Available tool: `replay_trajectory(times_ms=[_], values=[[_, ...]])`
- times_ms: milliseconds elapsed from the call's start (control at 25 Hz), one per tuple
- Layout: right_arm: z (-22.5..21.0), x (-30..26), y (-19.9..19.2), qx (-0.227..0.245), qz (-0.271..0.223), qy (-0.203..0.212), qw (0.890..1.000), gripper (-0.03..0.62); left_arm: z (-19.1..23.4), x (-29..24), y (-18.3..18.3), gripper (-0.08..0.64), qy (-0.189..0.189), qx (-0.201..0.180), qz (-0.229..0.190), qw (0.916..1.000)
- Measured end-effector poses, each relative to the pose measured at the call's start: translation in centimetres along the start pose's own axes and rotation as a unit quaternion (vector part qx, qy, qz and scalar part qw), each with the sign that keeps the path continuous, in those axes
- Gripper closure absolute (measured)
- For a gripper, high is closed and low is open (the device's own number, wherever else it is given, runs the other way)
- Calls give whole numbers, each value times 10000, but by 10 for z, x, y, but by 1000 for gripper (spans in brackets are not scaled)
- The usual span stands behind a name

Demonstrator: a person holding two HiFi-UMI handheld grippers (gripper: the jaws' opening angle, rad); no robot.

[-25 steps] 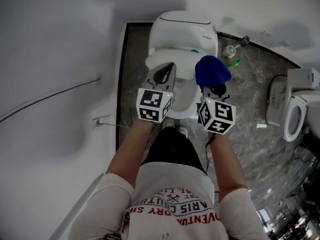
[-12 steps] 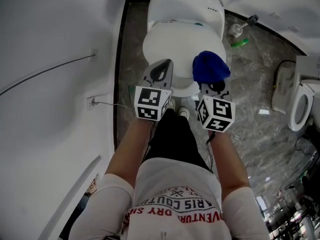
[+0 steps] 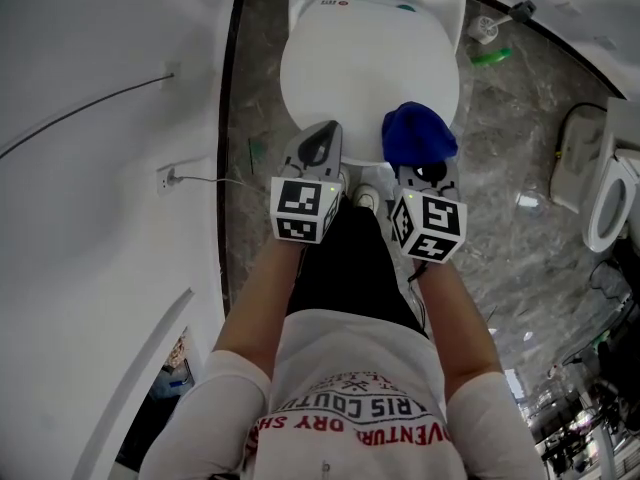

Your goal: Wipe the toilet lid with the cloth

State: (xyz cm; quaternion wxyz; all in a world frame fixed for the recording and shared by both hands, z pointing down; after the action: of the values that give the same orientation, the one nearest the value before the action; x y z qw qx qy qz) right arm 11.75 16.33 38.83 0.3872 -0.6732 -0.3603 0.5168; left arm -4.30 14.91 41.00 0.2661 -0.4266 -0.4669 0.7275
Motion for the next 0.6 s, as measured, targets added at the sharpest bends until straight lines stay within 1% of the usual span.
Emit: replay_trajectory(times_ms=[280,400,600], values=[[-4,-2,-51,-178,428,-1,9989,505,1,2,-55,554,5,112,456,9989],[-6,-4,-73,-171,580,9,9982,505,2,-1,-78,554,145,198,597,9979],[-8,-10,-108,-172,771,72,9968,505,7,-7,-114,554,417,437,710,9956]])
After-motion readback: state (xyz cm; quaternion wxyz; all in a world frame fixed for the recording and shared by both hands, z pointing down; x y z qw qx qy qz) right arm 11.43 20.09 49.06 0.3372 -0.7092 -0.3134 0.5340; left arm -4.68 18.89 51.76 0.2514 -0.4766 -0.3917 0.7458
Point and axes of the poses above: the fingertips, and each gripper's own axes: x backward along the fingers, z to its left, y out of its top, the point moved 5 cm from there along x, backward along the fingers, and after that the axes turned 14 degrees about -z, right-handed, at the moved point
